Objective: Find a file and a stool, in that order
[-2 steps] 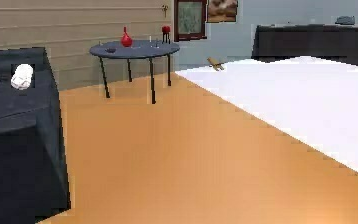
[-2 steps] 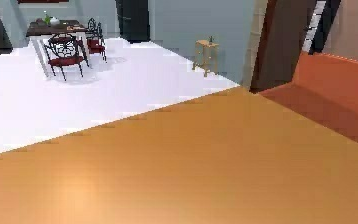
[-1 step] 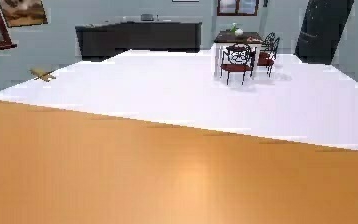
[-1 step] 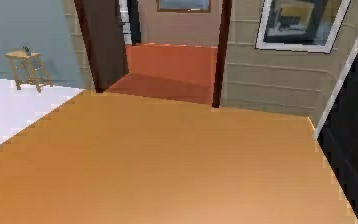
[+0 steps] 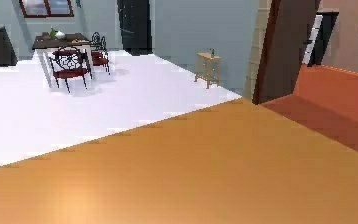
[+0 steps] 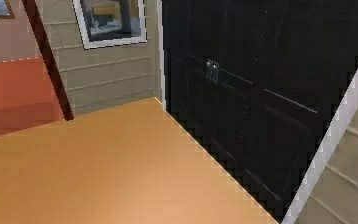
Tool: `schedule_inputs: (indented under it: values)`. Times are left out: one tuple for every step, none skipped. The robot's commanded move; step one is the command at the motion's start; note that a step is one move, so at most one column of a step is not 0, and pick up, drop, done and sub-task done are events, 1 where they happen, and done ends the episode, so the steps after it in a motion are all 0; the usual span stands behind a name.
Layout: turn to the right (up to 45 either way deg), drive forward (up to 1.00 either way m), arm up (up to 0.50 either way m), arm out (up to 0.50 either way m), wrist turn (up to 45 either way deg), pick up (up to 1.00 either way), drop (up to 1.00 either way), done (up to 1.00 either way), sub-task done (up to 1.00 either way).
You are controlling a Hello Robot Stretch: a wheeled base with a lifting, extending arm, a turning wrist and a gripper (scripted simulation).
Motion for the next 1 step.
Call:
schedule_inputs:
  values:
    - [39.0,0.0,0.0,0.0,0.0,0.0,0.0,0.0,0.0]
